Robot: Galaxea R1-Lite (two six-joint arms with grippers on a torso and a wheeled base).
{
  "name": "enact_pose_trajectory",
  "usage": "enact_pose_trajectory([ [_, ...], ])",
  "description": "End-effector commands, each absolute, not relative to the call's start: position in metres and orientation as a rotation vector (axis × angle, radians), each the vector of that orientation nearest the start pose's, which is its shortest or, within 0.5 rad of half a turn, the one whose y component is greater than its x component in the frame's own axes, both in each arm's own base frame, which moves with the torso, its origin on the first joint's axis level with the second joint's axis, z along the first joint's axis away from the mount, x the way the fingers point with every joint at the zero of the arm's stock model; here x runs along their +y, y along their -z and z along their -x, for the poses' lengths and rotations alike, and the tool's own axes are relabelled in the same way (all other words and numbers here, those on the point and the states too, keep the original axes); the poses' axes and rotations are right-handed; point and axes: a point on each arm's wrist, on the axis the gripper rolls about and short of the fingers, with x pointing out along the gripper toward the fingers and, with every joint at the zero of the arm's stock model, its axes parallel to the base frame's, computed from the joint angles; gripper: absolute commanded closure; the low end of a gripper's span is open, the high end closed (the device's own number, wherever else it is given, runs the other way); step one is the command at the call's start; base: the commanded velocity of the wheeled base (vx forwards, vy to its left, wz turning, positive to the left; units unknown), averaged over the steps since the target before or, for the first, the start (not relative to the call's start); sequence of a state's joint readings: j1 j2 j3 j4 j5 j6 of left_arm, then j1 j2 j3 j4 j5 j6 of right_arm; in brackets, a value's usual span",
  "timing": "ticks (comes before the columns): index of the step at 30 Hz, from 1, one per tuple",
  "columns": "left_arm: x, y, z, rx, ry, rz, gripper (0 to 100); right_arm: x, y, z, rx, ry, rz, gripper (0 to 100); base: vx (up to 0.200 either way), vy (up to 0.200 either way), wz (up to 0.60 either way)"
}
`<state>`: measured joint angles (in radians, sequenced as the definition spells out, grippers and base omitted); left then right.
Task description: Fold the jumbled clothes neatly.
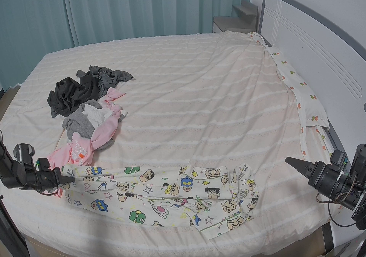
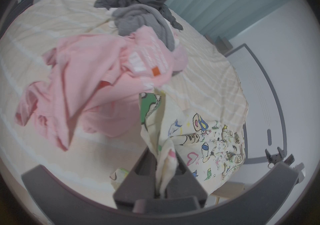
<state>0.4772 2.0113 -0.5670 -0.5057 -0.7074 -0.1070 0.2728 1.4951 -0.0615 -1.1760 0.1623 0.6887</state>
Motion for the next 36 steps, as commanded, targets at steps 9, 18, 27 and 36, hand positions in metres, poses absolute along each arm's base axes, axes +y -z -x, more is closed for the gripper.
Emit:
enact_pose_trajectory([
  [9, 0.168, -0.047, -0.23, 0.675, 0.058, 0.702, 100, 0.05, -0.111, -0.167, 0.392, -0.328, -0.66, 0, 0.0, 0.0, 0.0],
  [18, 0.119, -0.095, -0.229, 0.699, 0.168, 0.697, 100, 0.05, -0.112, -0.166, 0.389, -0.33, -0.66, 0, 0.0, 0.0, 0.0],
  [27, 0.02, -0.164, -0.244, 0.729, 0.303, 0.685, 100, 0.05, -0.113, -0.167, 0.384, -0.33, -0.661, 0, 0.0, 0.0, 0.0],
  [36, -0.107, -0.176, -0.256, 0.768, 0.364, 0.457, 100, 0.049, -0.114, -0.166, 0.375, -0.328, -0.664, 0, 0.0, 0.0, 0.0],
])
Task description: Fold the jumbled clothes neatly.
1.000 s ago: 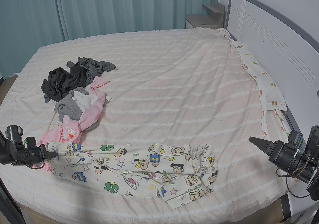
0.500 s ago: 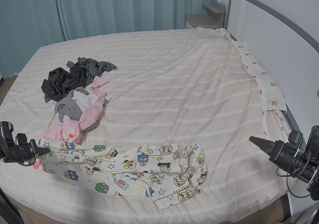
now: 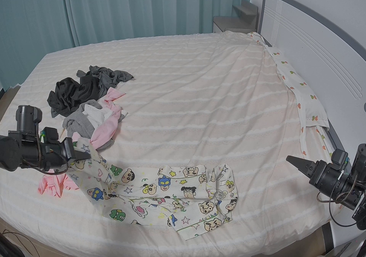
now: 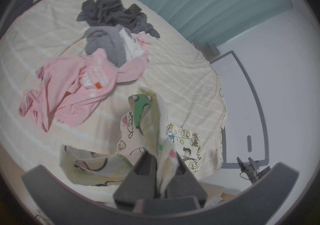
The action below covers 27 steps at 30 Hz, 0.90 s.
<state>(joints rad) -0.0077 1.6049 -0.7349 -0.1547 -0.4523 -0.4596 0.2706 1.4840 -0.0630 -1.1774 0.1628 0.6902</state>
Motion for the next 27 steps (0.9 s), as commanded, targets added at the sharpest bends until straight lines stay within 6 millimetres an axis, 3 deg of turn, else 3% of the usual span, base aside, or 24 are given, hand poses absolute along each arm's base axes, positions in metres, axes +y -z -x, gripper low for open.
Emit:
enact_pose_trajectory([
  [1, -0.12, -0.176, -0.257, 0.77, 0.37, 0.448, 100, 0.049, -0.114, -0.166, 0.375, -0.328, -0.664, 0, 0.0, 0.0, 0.0],
  [2, -0.126, -0.176, -0.258, 0.772, 0.371, 0.447, 100, 0.049, -0.114, -0.166, 0.375, -0.328, -0.664, 0, 0.0, 0.0, 0.0],
  [3, -0.147, -0.174, -0.261, 0.772, 0.374, 0.44, 100, 0.049, -0.115, -0.166, 0.372, -0.331, -0.664, 0, 0.0, 0.0, 0.0],
  [4, -0.149, -0.173, -0.262, 0.774, 0.374, 0.44, 100, 0.049, -0.115, -0.166, 0.371, -0.33, -0.665, 0, 0.0, 0.0, 0.0],
  [6, -0.181, -0.166, -0.265, 0.79, 0.392, 0.42, 100, 0.049, -0.116, -0.165, 0.366, -0.333, -0.665, 0, 0.0, 0.0, 0.0],
  [13, -0.251, -0.129, -0.281, 0.806, 0.382, 0.407, 100, 0.049, -0.117, -0.165, 0.36, -0.332, -0.665, 0, 0.0, 0.0, 0.0],
  [18, -0.27, -0.12, -0.283, 0.77, 0.417, 0.466, 100, 0.048, -0.116, -0.165, 0.361, -0.33, -0.665, 0, 0.0, 0.0, 0.0],
  [27, -0.283, -0.113, -0.279, 0.785, 0.461, 0.54, 100, 0.048, -0.117, -0.165, 0.359, -0.331, -0.664, 0, 0.0, 0.0, 0.0],
])
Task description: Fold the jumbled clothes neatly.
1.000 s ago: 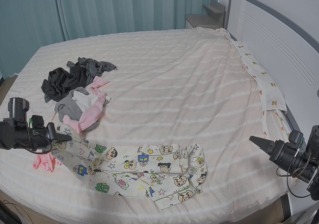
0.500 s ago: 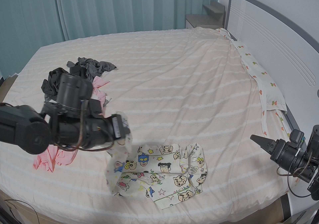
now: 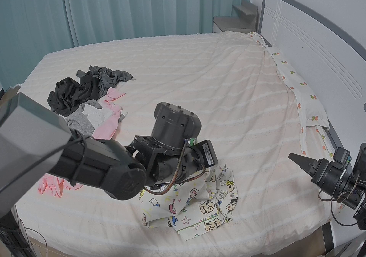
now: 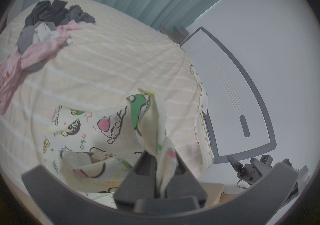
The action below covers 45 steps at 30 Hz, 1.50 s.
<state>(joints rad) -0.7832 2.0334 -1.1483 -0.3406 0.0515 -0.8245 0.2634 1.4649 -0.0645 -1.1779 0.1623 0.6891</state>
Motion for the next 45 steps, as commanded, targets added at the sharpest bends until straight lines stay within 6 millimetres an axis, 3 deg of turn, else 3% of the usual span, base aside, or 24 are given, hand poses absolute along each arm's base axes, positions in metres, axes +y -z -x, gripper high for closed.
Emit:
enact_pose_trajectory([
  [1, -0.283, -0.114, -0.28, 0.78, 0.464, 0.543, 100, 0.048, -0.117, -0.165, 0.359, -0.331, -0.664, 0, 0.0, 0.0, 0.0],
  [4, -0.284, -0.113, -0.28, 0.77, 0.47, 0.549, 100, 0.048, -0.117, -0.165, 0.359, -0.331, -0.664, 0, 0.0, 0.0, 0.0],
  [5, -0.284, -0.113, -0.28, 0.77, 0.47, 0.549, 0, 0.048, -0.117, -0.165, 0.359, -0.331, -0.664, 0, 0.0, 0.0, 0.0],
  [15, -0.295, -0.12, -0.276, 0.701, 0.517, 0.572, 0, 0.048, -0.116, -0.165, 0.362, -0.33, -0.664, 0, 0.0, 0.0, 0.0],
  [20, -0.283, -0.136, -0.28, 0.607, 0.446, 0.595, 0, 0.05, -0.115, -0.164, 0.374, -0.337, -0.664, 0, 0.0, 0.0, 0.0],
  [24, -0.236, -0.161, -0.271, 0.577, 0.403, 0.636, 0, 0.051, -0.115, -0.167, 0.379, -0.347, -0.671, 0, 0.0, 0.0, 0.0],
  [26, -0.199, -0.166, -0.26, 0.6, 0.391, 0.655, 0, 0.058, -0.113, -0.176, 0.408, -0.376, -0.67, 0, 0.0, 0.0, 0.0],
  [30, -0.139, -0.15, -0.228, 0.709, 0.374, 0.694, 0, 0.072, -0.109, -0.209, 0.431, -0.391, -0.64, 0, 0.0, 0.0, 0.0],
  [31, -0.135, -0.148, -0.225, 0.72, 0.371, 0.702, 0, 0.073, -0.108, -0.212, 0.434, -0.392, -0.637, 0, 0.0, 0.0, 0.0],
  [33, -0.097, -0.127, -0.203, 0.85, 0.356, 0.807, 0, 0.086, -0.085, -0.234, 0.523, -0.39, -0.612, 0, 0.0, 0.0, 0.0],
  [38, -0.056, -0.1, -0.188, 0.962, 0.318, 0.969, 0, 0.104, -0.042, -0.264, 0.607, -0.436, -0.514, 0, 0.0, 0.0, 0.0],
  [45, -0.038, -0.066, -0.169, 1.047, 0.439, 1.07, 0, 0.132, -0.012, -0.291, 0.588, -0.543, -0.288, 0, 0.0, 0.0, 0.0],
])
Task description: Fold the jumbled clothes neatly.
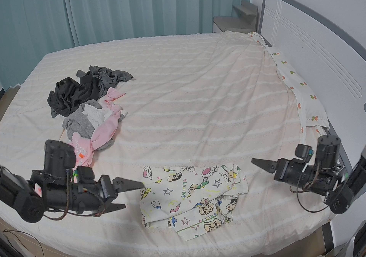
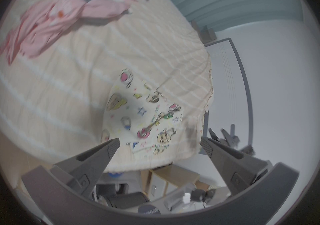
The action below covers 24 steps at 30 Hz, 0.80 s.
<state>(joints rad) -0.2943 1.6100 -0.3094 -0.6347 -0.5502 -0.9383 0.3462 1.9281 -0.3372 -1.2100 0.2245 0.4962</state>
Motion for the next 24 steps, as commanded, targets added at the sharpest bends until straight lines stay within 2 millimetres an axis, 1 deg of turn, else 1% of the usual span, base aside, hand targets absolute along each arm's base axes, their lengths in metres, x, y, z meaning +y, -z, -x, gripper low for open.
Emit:
enact_pose_trajectory([
  [1, -0.038, -0.06, -0.17, 1.057, 0.441, 1.076, 0, 0.139, -0.01, -0.295, 0.576, -0.562, -0.272, 0, 0.0, 0.0, 0.0],
  [2, -0.038, -0.059, -0.17, 1.058, 0.441, 1.075, 0, 0.14, -0.01, -0.296, 0.571, -0.566, -0.27, 0, 0.0, 0.0, 0.0],
  [3, -0.039, -0.051, -0.173, 1.074, 0.432, 1.08, 0, 0.146, -0.01, -0.302, 0.557, -0.577, -0.264, 0, 0.0, 0.0, 0.0],
  [4, -0.039, -0.051, -0.173, 1.074, 0.432, 1.08, 0, 0.146, -0.01, -0.302, 0.557, -0.577, -0.264, 0, 0.0, 0.0, 0.0],
  [5, -0.039, -0.044, -0.178, 1.082, 0.427, 1.08, 0, 0.153, -0.011, -0.309, 0.536, -0.594, -0.255, 0, 0.0, 0.0, 0.0],
  [8, -0.039, -0.043, -0.176, 1.075, 0.432, 1.082, 0, 0.159, -0.014, -0.316, 0.505, -0.618, -0.201, 0, 0.0, 0.0, 0.0],
  [10, -0.039, -0.043, -0.176, 1.074, 0.433, 1.081, 0, 0.159, -0.014, -0.316, 0.504, -0.619, -0.197, 0, 0.0, 0.0, 0.0],
  [11, -0.039, -0.043, -0.176, 1.075, 0.432, 1.082, 0, 0.161, -0.013, -0.317, 0.489, -0.644, -0.122, 0, 0.0, 0.0, 0.0],
  [12, -0.039, -0.043, -0.176, 1.075, 0.432, 1.082, 0, 0.161, -0.013, -0.317, 0.489, -0.644, -0.122, 0, 0.0, 0.0, 0.0],
  [16, -0.039, -0.043, -0.176, 1.077, 0.433, 1.081, 0, 0.17, -0.01, -0.312, 0.482, -0.686, -0.062, 0, 0.0, 0.0, 0.0],
  [24, -0.039, -0.042, -0.175, 1.079, 0.432, 1.081, 0, 0.174, -0.004, -0.316, 0.476, -0.695, -0.036, 0, 0.0, 0.0, 0.0],
])
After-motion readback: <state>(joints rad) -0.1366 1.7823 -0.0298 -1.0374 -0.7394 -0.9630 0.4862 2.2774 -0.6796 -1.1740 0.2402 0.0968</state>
